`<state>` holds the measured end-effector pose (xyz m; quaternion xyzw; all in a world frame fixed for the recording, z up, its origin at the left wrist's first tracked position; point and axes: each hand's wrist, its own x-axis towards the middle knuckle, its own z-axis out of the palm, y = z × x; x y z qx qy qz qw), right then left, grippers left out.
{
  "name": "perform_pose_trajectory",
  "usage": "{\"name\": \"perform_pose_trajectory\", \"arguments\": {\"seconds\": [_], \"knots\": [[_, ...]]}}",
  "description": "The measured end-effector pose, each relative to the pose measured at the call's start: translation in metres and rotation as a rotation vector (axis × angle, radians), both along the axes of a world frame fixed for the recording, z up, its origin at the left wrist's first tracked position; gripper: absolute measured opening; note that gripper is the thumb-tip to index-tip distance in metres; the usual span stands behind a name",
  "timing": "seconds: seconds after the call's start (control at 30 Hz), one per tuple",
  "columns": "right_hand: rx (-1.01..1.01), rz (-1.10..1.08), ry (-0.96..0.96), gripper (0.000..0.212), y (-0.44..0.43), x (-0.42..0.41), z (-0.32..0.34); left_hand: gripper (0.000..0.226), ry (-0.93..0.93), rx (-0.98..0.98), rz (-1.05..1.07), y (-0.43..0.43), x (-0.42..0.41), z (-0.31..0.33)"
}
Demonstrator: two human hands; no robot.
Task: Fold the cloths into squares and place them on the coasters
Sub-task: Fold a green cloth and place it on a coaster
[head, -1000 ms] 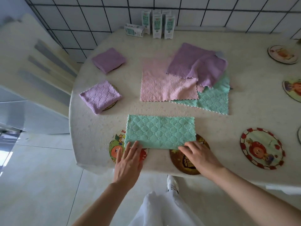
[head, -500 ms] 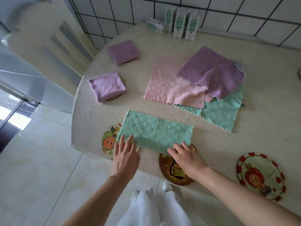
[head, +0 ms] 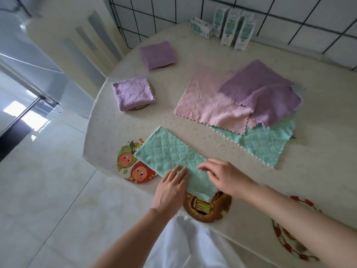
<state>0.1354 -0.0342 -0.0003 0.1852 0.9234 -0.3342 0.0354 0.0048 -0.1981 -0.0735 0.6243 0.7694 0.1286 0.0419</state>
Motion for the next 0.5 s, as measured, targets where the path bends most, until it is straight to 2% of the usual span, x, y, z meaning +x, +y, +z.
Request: {"name": "perform_pose_trajectory", "arguments": {"seconds": [0.1,0.17,0.23,0.4,0.5], "knots": [[0.138,0.164,-0.123,0.065,0.021,-0.019,-0.01,0.043,-0.01,0.046,0.026,-0.002,0.003,0.006],[0.237,0.331,-0.22,0.086,0.026,-0.035,-0.011,0.042,-0.046,0.039,0.06,-0.003,0.003,0.011],[0.318,0.507,-0.29,0.097,0.033,-0.049,-0.009,0.042,-0.158,0.027,0.084,-0.005,0.001,0.013],[0.345,0.667,-0.396,0.102,0.058,-0.066,-0.013,0.043,-0.536,0.031,0.22,-0.015,-0.014,0.018],[0.229,0.641,-0.4,0.084,0.069,-0.075,-0.019,0.037,-0.765,0.037,0.393,-0.014,-0.024,0.027]]}}
